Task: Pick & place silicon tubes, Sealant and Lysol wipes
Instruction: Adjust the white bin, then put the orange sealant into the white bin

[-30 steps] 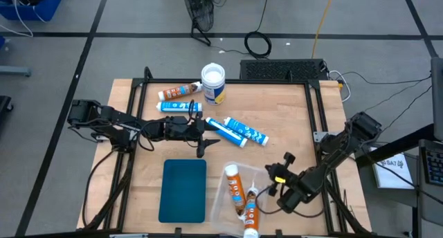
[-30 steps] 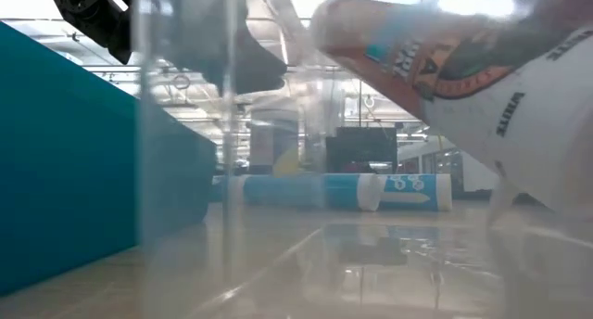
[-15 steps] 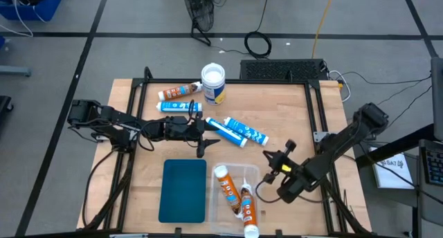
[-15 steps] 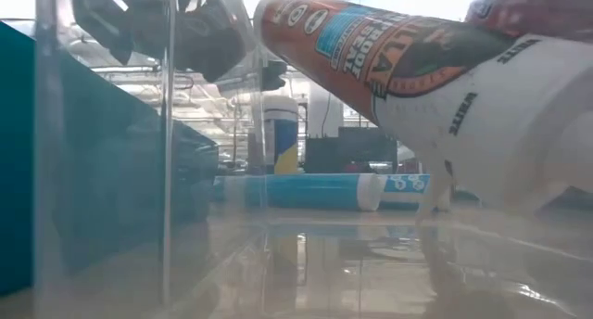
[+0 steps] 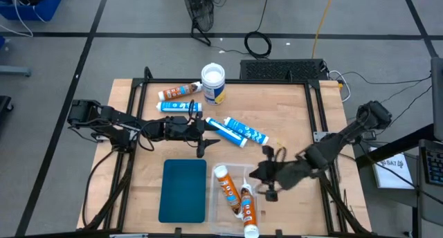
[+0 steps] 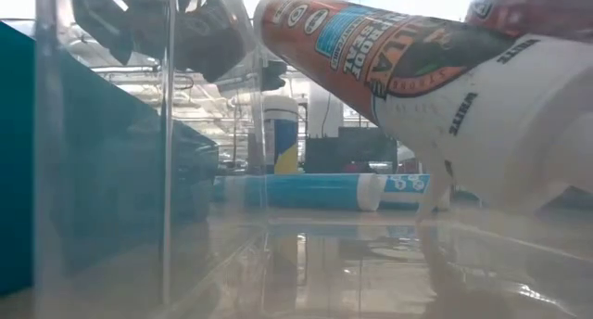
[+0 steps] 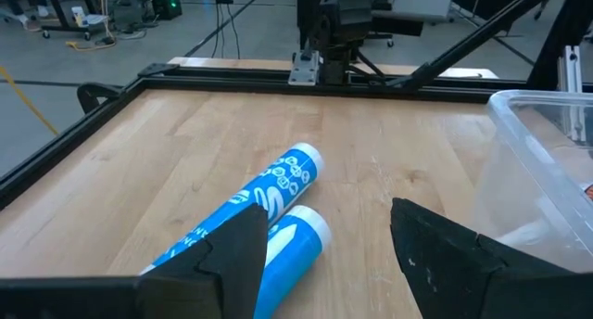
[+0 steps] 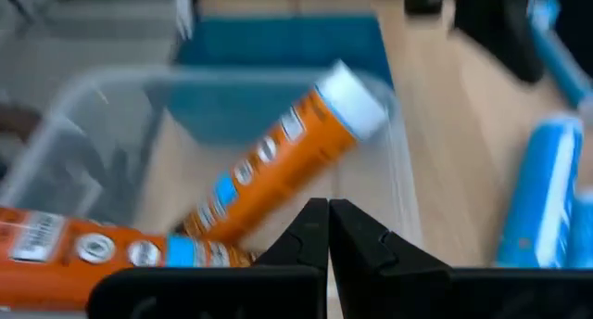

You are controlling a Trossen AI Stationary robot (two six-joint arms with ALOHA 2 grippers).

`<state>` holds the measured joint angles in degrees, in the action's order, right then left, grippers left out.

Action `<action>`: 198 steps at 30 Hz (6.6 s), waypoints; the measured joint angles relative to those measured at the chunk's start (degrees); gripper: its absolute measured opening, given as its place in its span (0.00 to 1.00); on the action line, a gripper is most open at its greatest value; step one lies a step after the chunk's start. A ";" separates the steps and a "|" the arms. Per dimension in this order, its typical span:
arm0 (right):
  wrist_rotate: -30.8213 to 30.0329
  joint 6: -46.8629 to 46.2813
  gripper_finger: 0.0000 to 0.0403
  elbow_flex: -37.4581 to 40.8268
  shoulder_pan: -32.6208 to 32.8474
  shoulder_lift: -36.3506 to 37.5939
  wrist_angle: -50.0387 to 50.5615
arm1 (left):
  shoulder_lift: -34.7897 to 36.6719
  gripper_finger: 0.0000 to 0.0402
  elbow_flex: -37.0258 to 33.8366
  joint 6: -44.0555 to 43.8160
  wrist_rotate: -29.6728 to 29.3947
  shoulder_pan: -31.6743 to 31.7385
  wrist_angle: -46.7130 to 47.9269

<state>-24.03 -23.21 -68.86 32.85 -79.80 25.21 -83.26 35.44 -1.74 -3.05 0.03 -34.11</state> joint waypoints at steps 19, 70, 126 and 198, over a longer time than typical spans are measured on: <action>21.29 -4.08 0.00 -20.24 -10.34 -25.05 31.71 | 0.00 0.57 0.00 0.00 0.02 -0.01 0.01; -22.25 21.23 0.00 8.00 -2.12 15.76 2.35 | 0.00 0.57 0.00 -0.02 0.00 0.00 0.00; 0.31 38.94 0.74 64.48 -12.80 31.02 -81.36 | -1.09 0.57 32.32 11.49 -7.26 41.76 78.87; 0.31 34.78 0.73 64.48 -15.60 31.05 -83.38 | -25.16 0.57 32.33 28.14 -7.29 51.89 83.36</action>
<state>-23.73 11.57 -4.38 17.26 -48.75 -58.17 -108.42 67.77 26.40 -10.34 51.92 49.25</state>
